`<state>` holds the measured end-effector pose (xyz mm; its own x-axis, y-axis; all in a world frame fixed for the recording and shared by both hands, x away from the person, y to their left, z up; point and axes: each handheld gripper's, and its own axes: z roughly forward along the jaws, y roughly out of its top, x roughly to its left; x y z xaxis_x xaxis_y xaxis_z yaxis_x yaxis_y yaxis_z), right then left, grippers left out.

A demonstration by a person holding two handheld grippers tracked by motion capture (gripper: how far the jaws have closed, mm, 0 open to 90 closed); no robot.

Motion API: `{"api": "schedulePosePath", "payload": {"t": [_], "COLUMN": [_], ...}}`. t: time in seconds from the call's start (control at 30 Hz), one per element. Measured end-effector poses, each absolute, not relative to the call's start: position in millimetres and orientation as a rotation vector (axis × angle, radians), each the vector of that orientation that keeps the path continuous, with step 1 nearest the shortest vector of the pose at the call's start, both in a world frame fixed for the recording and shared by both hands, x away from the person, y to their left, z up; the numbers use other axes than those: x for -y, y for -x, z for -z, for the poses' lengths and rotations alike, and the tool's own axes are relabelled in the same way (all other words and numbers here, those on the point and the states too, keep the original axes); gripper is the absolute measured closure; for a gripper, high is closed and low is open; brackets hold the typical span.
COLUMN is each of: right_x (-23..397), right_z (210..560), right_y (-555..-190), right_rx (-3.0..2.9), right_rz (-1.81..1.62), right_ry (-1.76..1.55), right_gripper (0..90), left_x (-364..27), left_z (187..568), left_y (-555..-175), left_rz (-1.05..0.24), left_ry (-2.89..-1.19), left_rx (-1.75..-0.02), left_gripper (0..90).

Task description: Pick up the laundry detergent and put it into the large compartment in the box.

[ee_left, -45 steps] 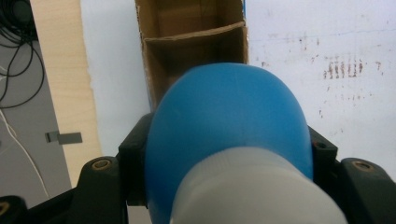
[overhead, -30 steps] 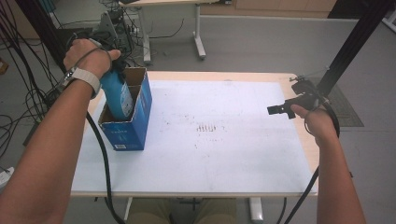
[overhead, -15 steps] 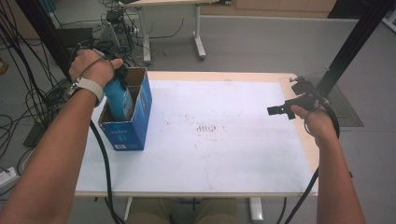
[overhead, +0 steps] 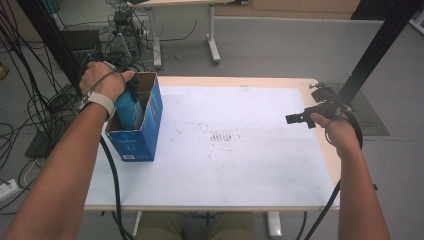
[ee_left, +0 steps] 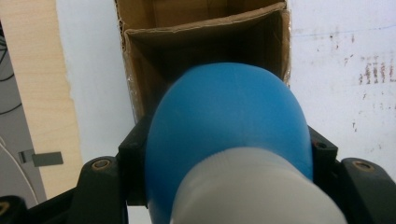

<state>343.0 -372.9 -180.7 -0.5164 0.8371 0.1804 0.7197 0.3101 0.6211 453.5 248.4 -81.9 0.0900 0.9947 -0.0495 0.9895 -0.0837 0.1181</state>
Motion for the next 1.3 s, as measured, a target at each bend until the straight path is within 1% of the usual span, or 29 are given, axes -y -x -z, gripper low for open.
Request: {"api": "schedulePosePath", "payload": {"t": [0.57,1.3], "right_x": [372.1,374.9], "right_z": [184.2,186.2], "right_y": [-343.9,-341.2], "right_rx": [-2.399,-2.393], "right_rz": [-0.991,-0.997], "right_ry": [-1.446,-1.457], "right_gripper": [7.7,7.7], "left_x": [-245.2,-243.1], "left_z": [108.0,135.0], "left_y": [-451.9,-452.6], "left_rz": [-0.09,-0.091], "left_ry": [-2.228,-2.253], "left_rx": [-2.05,-2.042], "left_gripper": [37.6,37.6]}}
